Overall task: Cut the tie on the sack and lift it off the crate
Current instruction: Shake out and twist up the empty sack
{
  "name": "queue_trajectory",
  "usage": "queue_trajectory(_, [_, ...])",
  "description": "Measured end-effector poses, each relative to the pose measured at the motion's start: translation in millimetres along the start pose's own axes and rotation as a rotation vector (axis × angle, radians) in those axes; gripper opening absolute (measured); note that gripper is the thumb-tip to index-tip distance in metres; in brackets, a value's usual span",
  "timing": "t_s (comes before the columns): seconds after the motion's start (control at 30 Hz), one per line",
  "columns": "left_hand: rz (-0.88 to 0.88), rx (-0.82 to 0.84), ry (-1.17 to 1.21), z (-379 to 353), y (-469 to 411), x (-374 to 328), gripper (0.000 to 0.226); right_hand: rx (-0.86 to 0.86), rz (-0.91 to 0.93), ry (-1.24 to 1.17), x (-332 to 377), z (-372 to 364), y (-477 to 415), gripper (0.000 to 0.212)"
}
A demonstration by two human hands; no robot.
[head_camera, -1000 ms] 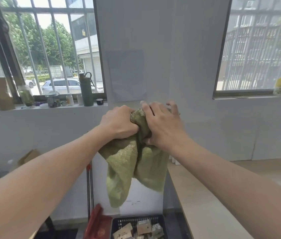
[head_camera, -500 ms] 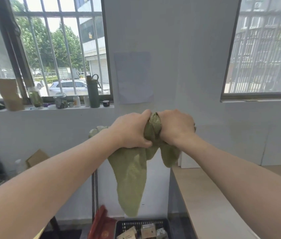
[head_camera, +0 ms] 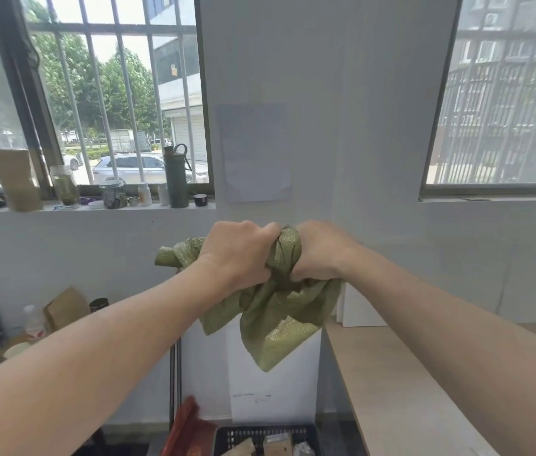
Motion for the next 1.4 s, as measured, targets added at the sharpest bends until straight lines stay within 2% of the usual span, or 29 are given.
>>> queue_trajectory(0.13, [0.182, 0.058, 0.24, 2, -8, 11, 0.017, -0.333, 0.183, 0.36, 5, -3, 8, 0.066])
queue_trajectory(0.2, [0.274, 0.102, 0.362, 2, -13, 13, 0.011, -0.368, 0.173, 0.476, 9, -6, 11, 0.091])
queue_trajectory(0.23, [0.308, 0.138, 0.458, 3, -15, 14, 0.009, -0.384, 0.156, 0.497, 9, -7, 10, 0.096])
queue_trajectory(0.27, [0.329, 0.186, 0.584, 5, -17, 15, 0.008, -0.444, 0.158, 0.507, 9, -8, 9, 0.09])
queue_trajectory(0.37, [0.33, 0.368, 0.927, 20, -21, 20, 0.019, -0.74, 0.234, 0.491, 4, -10, 6, 0.04])
queue_trajectory(0.4, [0.311, 0.418, 0.973, 24, -21, 21, 0.019, -0.772, 0.252, 0.455, 3, -9, 6, 0.038])
queue_trajectory(0.5, [0.264, 0.476, 0.992, 27, -19, 21, 0.014, -0.774, 0.27, 0.47, 1, -12, 3, 0.048])
queue_trajectory(0.57, [0.238, 0.461, 0.948, 20, -16, 18, 0.015, -0.694, 0.26, 0.485, 3, -10, 2, 0.042])
queue_trajectory(0.67, [0.142, 0.415, 0.787, 12, -9, 14, 0.032, -0.469, 0.201, 0.401, 0, -10, 4, 0.019])
queue_trajectory(0.73, [0.054, 0.385, 0.522, 14, -5, 8, 0.053, -0.36, 0.109, 0.319, 1, -7, 9, 0.02])
queue_trajectory(0.83, [-0.025, 0.221, 0.103, 16, 0, -3, 0.071, -0.282, -0.031, 0.132, 1, -9, 12, 0.014])
queue_trajectory(0.9, [-0.047, 0.05, -0.045, 13, 4, -6, 0.066, -0.235, -0.082, 0.021, 1, -9, 12, 0.011])
queue_trajectory(0.97, [-0.055, -0.048, -0.106, 11, 8, -6, 0.05, -0.162, -0.088, -0.043, 2, -7, 12, 0.012])
queue_trajectory(1.07, [-0.078, -0.061, -0.124, 12, 11, -4, 0.033, -0.087, -0.064, -0.067, -1, -8, 12, 0.016])
queue_trajectory(1.2, [-0.071, 0.021, -0.066, 15, 8, -4, 0.024, -0.122, 0.021, -0.032, -6, -15, 11, 0.028])
queue_trajectory(1.27, [-0.007, 0.054, 0.048, 13, 7, -4, 0.021, -0.22, 0.115, 0.06, -8, -16, 16, 0.042])
queue_trajectory(1.33, [0.103, 0.071, 0.218, 12, 6, 0, 0.017, -0.377, 0.211, 0.251, -7, -16, 22, 0.06])
queue_trajectory(1.4, [0.208, 0.118, 0.417, 11, 2, 4, 0.015, -0.507, 0.239, 0.42, -7, -18, 25, 0.075])
Point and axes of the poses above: each hand's wrist, its own y-axis away from the middle knuckle, its own z-axis out of the back of the hand, x = y × z, the point moved 1 cm from there along -y, towards the middle knuckle, and after that the axes turned 6 degrees about -z, right-handed, at the moved point
